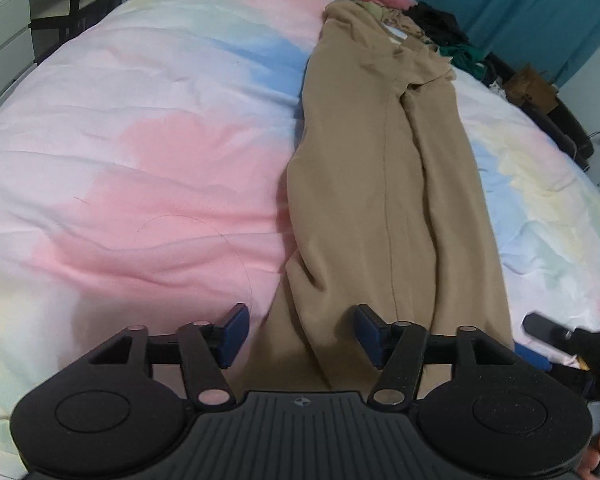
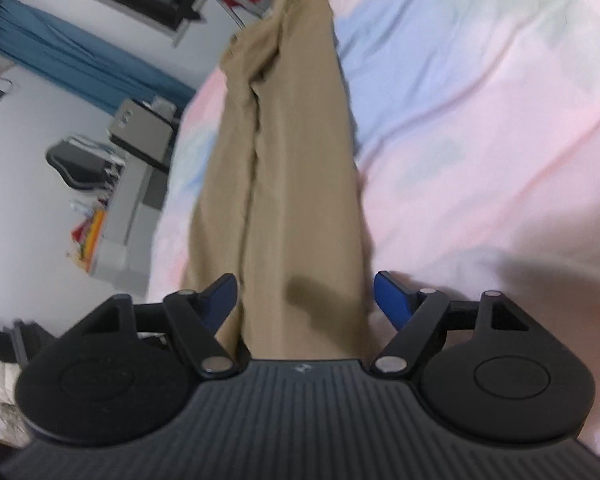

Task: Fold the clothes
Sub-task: 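Grasp the strip hem with both grippers and fold it up toward the collar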

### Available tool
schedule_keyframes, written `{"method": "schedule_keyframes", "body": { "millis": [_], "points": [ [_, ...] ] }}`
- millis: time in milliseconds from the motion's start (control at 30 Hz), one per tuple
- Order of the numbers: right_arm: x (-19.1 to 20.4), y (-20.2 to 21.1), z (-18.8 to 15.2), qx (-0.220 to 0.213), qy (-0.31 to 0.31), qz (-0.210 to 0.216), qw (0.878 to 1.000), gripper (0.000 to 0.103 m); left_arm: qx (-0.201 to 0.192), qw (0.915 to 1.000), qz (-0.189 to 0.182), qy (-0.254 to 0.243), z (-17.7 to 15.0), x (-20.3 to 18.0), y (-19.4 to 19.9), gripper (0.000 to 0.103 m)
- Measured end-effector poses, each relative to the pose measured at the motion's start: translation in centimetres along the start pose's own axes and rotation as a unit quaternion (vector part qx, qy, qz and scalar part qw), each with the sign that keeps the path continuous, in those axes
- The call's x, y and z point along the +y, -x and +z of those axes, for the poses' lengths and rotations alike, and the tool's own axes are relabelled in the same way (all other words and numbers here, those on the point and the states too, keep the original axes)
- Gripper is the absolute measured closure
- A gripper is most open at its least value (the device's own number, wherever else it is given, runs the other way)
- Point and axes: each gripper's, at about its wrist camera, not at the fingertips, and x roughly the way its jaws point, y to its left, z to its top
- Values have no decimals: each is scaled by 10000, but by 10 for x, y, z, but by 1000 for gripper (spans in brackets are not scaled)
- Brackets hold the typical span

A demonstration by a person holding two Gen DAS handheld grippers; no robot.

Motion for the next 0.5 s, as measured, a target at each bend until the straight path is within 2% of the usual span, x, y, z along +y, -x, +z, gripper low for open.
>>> {"method": "schedule_keyframes", "body": {
  "millis": [33, 167, 267, 367, 500],
  "points": [
    [0, -2, -2, 56, 32, -40, 10000, 26, 44, 10000, 15, -35, -1, -2, -2, 29],
    [0, -1, -6, 176, 110, -60, 9998, 26, 274, 9995, -53, -179, -9, -8, -9, 26],
    [-4, -1, -11, 353, -90, 163, 9992, 26, 375, 9990, -148, -207, -13, -8, -9, 26],
    [-8, -1, -21, 567, -337, 420, 9969, 27, 508, 9979, -394, -67, -15, -2, -7, 27],
    [-3, -1, -36, 845, -385, 597, 9939, 41, 671, 9949, -746, -82, -19, 1, -2, 47]
  ]
}}
